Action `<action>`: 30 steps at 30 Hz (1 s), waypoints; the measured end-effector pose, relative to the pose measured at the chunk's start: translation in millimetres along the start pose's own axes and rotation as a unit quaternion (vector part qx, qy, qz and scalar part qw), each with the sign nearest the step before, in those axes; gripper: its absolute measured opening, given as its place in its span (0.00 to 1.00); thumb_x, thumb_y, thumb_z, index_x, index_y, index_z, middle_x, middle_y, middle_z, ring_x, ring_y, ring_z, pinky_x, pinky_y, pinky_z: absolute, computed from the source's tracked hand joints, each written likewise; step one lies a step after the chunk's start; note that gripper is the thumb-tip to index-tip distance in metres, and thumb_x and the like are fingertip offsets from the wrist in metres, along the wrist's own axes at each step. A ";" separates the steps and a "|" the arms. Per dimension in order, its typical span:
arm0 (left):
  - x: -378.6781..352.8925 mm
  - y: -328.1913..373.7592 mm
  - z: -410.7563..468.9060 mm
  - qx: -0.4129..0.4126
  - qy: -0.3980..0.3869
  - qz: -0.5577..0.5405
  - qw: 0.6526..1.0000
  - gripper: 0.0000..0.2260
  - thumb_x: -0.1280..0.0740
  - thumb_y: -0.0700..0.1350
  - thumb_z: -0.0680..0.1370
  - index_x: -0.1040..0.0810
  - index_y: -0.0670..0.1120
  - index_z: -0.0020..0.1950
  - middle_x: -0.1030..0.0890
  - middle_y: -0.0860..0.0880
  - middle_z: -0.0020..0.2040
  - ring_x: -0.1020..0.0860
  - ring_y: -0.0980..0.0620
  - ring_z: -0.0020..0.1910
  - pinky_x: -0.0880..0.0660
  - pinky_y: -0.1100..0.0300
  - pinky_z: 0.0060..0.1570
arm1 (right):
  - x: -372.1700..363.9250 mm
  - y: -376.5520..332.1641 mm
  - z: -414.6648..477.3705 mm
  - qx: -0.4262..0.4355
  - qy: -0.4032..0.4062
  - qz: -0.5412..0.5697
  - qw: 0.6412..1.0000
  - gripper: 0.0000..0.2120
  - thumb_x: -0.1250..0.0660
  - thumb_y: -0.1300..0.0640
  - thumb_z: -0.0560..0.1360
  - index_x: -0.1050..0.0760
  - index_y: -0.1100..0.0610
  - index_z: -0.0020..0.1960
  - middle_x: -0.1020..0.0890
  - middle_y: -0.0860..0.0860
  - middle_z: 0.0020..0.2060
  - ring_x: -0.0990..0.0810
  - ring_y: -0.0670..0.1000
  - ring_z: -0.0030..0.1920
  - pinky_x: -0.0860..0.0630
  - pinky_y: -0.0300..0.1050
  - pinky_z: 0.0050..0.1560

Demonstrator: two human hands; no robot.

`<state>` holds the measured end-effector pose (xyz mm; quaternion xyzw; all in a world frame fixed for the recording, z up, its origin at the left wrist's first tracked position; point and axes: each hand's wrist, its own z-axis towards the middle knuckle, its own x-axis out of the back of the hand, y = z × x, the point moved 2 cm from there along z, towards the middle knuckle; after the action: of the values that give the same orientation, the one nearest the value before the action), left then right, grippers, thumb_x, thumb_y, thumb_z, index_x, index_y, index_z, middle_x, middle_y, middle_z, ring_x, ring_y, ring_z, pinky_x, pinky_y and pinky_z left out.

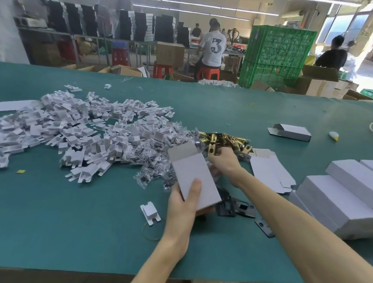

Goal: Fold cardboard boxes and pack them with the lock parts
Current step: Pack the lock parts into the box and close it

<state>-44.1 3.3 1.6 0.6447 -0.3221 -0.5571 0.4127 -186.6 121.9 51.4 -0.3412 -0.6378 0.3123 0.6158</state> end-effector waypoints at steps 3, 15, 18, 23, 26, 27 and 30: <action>-0.6 -4.5 0.4 -0.013 -0.015 0.041 0.999 0.23 0.27 0.60 0.76 0.23 0.50 0.66 0.14 0.50 0.56 0.16 0.48 0.56 0.18 0.44 0.57 | -8.0 -2.2 13.5 -0.003 0.048 -0.062 0.997 0.14 0.35 0.63 0.76 0.34 0.59 0.34 0.28 0.55 0.32 0.31 0.53 0.32 0.32 0.47 0.33; -4.7 1.9 -7.1 -0.064 -0.139 0.119 0.981 0.17 0.23 0.44 0.74 0.20 0.50 0.61 0.15 0.46 0.56 0.17 0.47 0.57 0.18 0.53 0.56 | 17.7 -7.3 22.4 -0.002 0.042 -0.126 0.991 0.09 0.39 0.63 0.81 0.21 0.65 0.50 0.24 0.54 0.40 0.27 0.53 0.42 0.34 0.42 0.39; -4.6 4.3 -10.1 -0.060 -0.152 0.139 0.977 0.17 0.23 0.45 0.73 0.20 0.48 0.61 0.14 0.47 0.56 0.16 0.48 0.56 0.19 0.57 0.54 | 36.9 -13.9 10.9 0.006 0.055 -0.151 0.987 0.09 0.35 0.66 0.78 0.17 0.59 0.51 0.21 0.58 0.47 0.24 0.56 0.46 0.31 0.42 0.45; -4.2 9.3 -18.4 -0.036 -0.155 0.139 0.977 0.23 0.21 0.48 0.72 0.22 0.46 0.65 0.14 0.48 0.57 0.16 0.50 0.56 0.19 0.59 0.52 | 58.3 -15.5 -26.9 0.128 0.139 -0.200 0.961 0.10 0.37 0.63 0.81 0.18 0.62 0.56 0.21 0.58 0.54 0.21 0.63 0.52 0.24 0.53 0.54; -5.4 11.6 -19.6 -0.028 -0.153 0.127 0.980 0.26 0.20 0.47 0.71 0.23 0.44 0.66 0.14 0.47 0.59 0.16 0.47 0.59 0.19 0.57 0.54 | 75.7 -23.9 -41.8 0.150 0.148 -0.130 0.969 0.08 0.33 0.59 0.80 0.18 0.63 0.52 0.19 0.59 0.51 0.19 0.63 0.49 0.22 0.61 0.52; -6.1 12.2 -19.8 -0.026 -0.151 0.122 0.981 0.27 0.20 0.47 0.71 0.24 0.44 0.66 0.14 0.47 0.59 0.16 0.47 0.59 0.19 0.56 0.54 | 82.4 -27.7 -47.3 0.154 0.147 -0.099 0.972 0.07 0.32 0.60 0.80 0.18 0.63 0.51 0.18 0.59 0.50 0.19 0.62 0.48 0.21 0.61 0.51; -7.6 13.6 -21.2 -0.023 -0.153 0.114 0.981 0.27 0.20 0.46 0.70 0.24 0.44 0.67 0.14 0.46 0.59 0.16 0.46 0.59 0.18 0.54 0.56 | 104.4 -45.1 -68.6 0.185 0.148 0.007 0.971 0.05 0.33 0.64 0.80 0.20 0.65 0.51 0.15 0.59 0.45 0.16 0.60 0.43 0.17 0.57 0.40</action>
<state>-24.0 7.5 18.0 0.5013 -0.4397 -0.6058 0.4340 -121.4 180.2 151.2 -0.2677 -0.4681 0.3751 0.7540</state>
